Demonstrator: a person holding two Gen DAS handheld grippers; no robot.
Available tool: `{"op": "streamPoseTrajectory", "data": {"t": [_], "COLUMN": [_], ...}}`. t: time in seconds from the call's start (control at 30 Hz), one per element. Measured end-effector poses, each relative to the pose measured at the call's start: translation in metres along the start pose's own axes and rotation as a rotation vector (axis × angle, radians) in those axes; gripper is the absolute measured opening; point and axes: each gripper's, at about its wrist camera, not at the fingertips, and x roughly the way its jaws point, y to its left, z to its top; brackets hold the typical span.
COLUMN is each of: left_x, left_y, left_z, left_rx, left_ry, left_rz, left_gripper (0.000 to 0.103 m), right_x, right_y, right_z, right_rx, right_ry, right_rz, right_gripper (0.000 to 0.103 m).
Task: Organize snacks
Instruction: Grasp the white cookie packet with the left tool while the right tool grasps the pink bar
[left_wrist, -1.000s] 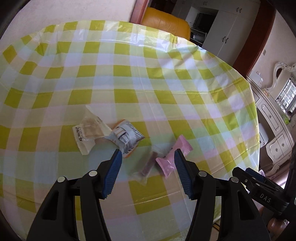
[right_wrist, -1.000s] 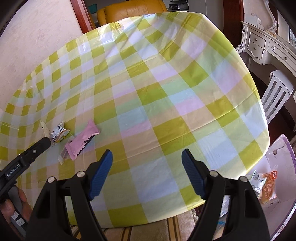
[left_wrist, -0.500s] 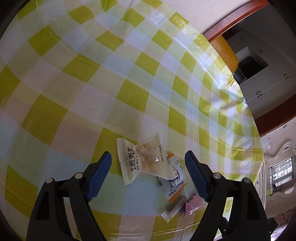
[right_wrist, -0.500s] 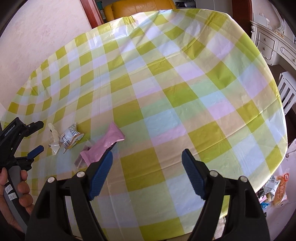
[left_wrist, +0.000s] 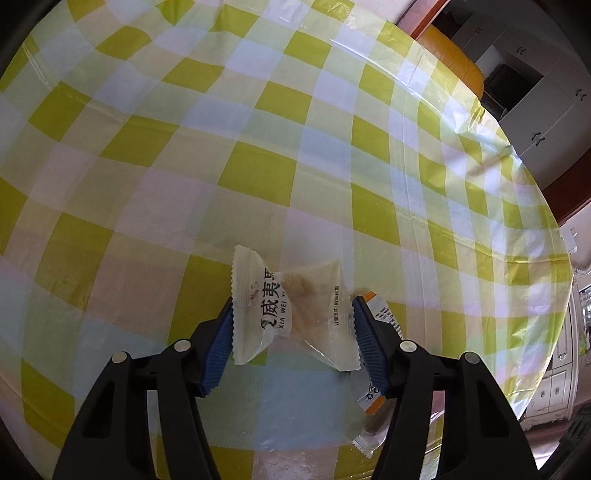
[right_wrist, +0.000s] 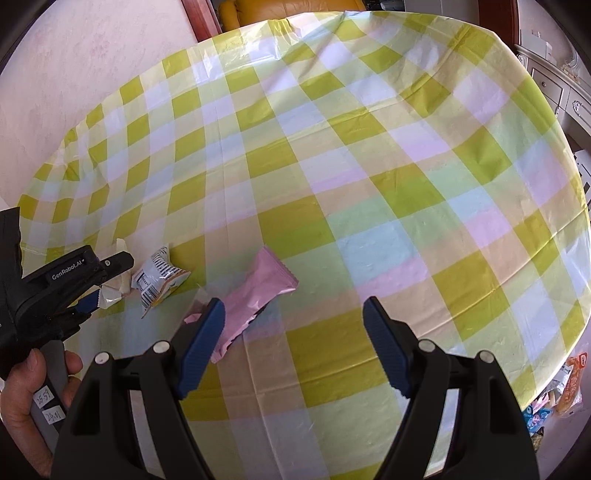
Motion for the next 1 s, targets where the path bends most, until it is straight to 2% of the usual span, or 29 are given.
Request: {"op": "streamPoseTrajectory", "data": {"t": [0.1,0.37,0.6,0.67,0.83,0.9,0.97,1.0], "left_x": [0.0,-0.005,-0.018,-0.02,-0.024,-0.025,-0.026,-0.027], "left_y": [-0.004,-0.003,0.002,0.002,0.003,0.003,0.002,0.002], "left_z": [-0.002,-0.005,-0.006,-0.006,-0.006,-0.007,-0.007,-0.007], "left_rx": [0.043,0.07,0.051,0.048,0.041,0.041,0.042,0.042], "left_ry": [-0.007,-0.033,-0.073,-0.076,-0.082,-0.085,-0.089,-0.091], "left_rz": [0.025,0.047,0.017,0.009,-0.003,-0.005,-0.008,-0.009], "left_gripper": [0.042,0.037,0.037,0.037,0.037,0.037,0.037,0.037], "right_x": [0.007,0.02,0.033,0.035,0.038,0.038,0.038,0.037], "right_y": [0.007,0.018,0.025,0.027,0.029,0.029,0.028,0.028], "right_z": [0.001,0.004,0.005,0.004,0.001,0.0,0.0,0.0], "right_rx": [-0.011,-0.029,-0.05,-0.066,-0.09,-0.099,-0.105,-0.107], "right_ry": [0.011,0.022,0.038,0.047,0.055,0.051,0.047,0.046], "right_rz": [-0.004,-0.04,-0.071,-0.082,-0.105,-0.119,-0.126,-0.128], "right_gripper": [0.077,0.077,0.076,0.061,0.05,0.042,0.028,0.026]}}
